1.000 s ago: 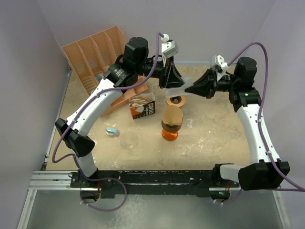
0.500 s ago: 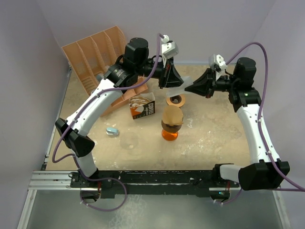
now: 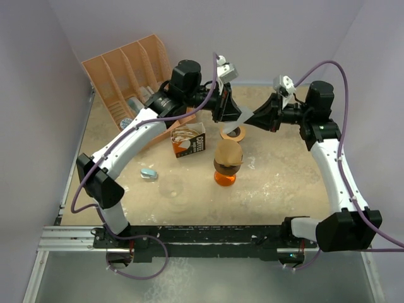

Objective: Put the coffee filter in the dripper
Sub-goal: Pick up the coffee filter from the center of the board.

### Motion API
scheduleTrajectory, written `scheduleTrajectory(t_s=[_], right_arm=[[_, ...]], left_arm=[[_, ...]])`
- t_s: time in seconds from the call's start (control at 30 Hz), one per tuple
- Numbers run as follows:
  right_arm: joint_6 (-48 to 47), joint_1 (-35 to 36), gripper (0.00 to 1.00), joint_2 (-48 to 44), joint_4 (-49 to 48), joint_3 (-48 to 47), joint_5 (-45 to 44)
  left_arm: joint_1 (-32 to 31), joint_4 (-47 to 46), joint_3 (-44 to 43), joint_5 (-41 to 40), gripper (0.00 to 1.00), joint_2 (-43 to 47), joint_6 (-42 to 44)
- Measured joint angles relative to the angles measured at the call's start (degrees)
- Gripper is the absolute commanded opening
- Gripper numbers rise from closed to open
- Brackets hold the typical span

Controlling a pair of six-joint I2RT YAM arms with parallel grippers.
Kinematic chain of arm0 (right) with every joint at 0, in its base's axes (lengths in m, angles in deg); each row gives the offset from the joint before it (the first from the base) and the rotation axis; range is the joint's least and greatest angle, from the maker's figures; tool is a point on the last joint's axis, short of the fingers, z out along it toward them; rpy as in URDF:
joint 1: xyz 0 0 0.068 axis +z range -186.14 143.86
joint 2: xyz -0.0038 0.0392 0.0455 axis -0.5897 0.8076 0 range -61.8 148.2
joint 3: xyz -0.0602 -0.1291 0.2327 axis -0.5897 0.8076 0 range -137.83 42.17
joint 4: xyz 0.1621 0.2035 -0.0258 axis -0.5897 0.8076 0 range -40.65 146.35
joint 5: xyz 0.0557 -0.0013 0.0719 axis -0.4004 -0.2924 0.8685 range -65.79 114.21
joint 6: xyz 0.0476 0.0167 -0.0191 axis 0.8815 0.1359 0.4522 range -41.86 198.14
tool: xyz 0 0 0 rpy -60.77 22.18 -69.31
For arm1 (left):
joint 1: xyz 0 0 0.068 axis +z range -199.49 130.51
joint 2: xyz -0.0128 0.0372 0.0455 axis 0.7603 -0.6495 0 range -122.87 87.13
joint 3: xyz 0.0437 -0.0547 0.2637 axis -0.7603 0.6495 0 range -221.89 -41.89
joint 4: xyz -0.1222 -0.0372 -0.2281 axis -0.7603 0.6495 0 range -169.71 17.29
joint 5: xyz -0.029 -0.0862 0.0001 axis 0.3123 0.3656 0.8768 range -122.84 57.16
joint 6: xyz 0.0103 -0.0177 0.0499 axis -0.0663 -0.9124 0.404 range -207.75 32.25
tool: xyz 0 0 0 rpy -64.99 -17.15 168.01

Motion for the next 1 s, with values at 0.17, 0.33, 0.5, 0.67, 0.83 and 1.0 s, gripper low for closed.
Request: scheduleTrajectory(t_s=[0.17,0.33,0.5,0.67,0.83,1.0], right_arm=[[0.46,0.00,0.11,0.04,-0.92,1.46,0.02],[-0.94,0.00,0.13,0.81,-0.76,1.44,0.33],[-2.60,0.04,0.08,2.69,0.17,1.36,0.46],[-3.15,0.04,0.12,3.21,0.39,1.36,0.46],[-3.69,0.04,0.14,3.69,0.42,1.27,0.48],[-4.26,0.04,0.18,4.22,0.46,1.18,0.44]], left_arm=[[0.42,-1.88,2.62,-0.68,0.00,0.31,-1.33],[2.05,-4.66,4.35,-0.79,0.00,0.31,-2.71],[2.86,-5.16,5.66,-1.07,0.00,0.37,-2.58],[2.84,-5.14,6.16,-1.16,0.00,0.37,-2.51],[2.93,-5.09,6.16,-1.14,0.00,0.39,-2.40],[3.30,-4.50,6.16,-1.07,0.00,0.57,-1.42]])
